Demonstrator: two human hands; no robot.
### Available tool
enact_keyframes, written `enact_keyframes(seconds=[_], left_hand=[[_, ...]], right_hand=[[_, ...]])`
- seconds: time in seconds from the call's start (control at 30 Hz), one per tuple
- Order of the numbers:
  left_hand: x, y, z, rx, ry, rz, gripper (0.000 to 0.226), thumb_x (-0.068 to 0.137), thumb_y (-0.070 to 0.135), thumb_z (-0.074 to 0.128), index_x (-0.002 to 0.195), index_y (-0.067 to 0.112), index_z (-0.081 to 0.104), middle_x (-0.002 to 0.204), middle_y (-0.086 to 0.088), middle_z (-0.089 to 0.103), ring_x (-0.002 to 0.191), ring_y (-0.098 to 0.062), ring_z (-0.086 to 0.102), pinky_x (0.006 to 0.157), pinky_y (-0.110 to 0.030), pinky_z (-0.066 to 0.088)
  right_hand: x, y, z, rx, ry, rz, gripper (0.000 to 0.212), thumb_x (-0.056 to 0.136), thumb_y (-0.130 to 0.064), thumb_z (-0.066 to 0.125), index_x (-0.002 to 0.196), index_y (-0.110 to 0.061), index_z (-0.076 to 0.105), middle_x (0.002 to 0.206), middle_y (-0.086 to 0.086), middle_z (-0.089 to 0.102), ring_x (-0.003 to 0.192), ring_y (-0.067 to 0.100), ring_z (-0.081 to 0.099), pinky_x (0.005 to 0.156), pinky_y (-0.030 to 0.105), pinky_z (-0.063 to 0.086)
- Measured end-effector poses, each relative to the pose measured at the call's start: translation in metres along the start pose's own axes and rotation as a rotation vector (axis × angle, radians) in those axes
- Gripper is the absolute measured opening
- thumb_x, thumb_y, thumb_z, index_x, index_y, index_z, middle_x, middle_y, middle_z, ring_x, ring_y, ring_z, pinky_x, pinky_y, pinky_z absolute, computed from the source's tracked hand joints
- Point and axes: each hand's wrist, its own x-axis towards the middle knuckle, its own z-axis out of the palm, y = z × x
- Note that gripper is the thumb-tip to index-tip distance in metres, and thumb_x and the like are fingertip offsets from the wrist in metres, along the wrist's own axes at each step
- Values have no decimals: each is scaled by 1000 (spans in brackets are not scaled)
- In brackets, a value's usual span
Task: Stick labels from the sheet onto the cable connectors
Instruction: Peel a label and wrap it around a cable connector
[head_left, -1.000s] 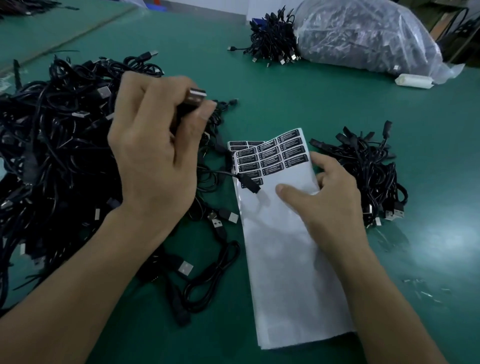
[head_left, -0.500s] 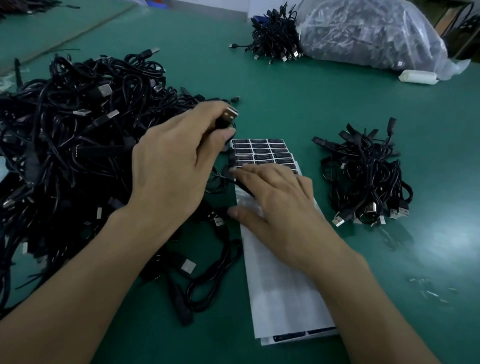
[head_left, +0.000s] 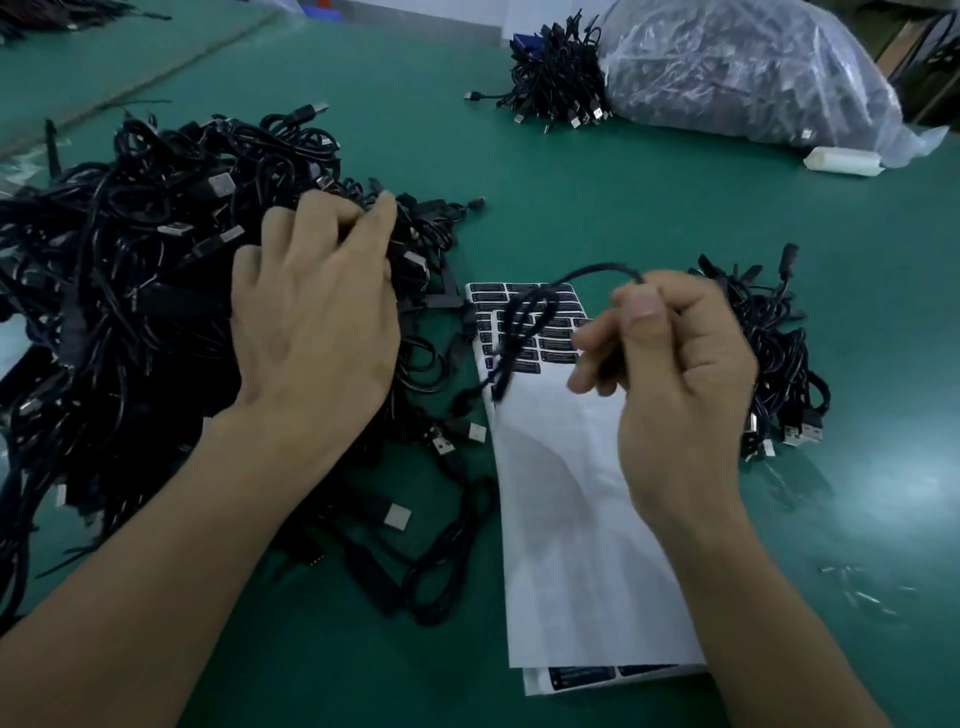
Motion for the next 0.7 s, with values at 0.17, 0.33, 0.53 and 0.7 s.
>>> enact_keyframes(seconds=[0.17, 0.33, 0.53, 0.7], left_hand=[[-4, 9, -3, 37, 70, 42, 78, 88, 17, 73, 155, 14, 33, 140, -18, 42, 114, -39, 42, 94, -48, 35], [-3, 16, -5, -230, 60, 506, 39, 86, 10, 77, 124, 11, 70, 101, -13, 68, 85, -31, 62, 75, -36, 45], [-9, 17, -3, -411, -191, 352, 51, 103, 42, 33, 148, 22, 46, 121, 6, 68, 110, -16, 64, 95, -42, 45], [-15, 24, -1, -711, -248, 405, 50, 103, 43, 34, 142, 18, 53, 122, 8, 68, 112, -11, 64, 93, -47, 51]], right_hand=[[3, 5, -7, 86, 127, 153, 20, 107, -14, 42, 93, -18, 56, 71, -1, 67, 52, 16, 60, 51, 25, 44], [6, 5, -8, 212, 89, 157, 18, 105, -20, 45, 94, -20, 59, 72, -2, 66, 56, 16, 60, 54, 27, 45], [12, 5, -16, 294, 50, 156, 29, 100, -22, 52, 83, -34, 73, 68, -9, 62, 52, 7, 44, 48, 20, 35], [8, 4, -11, 115, -148, 80, 13, 95, -17, 61, 96, -22, 74, 63, -13, 60, 56, 5, 49, 54, 18, 40]])
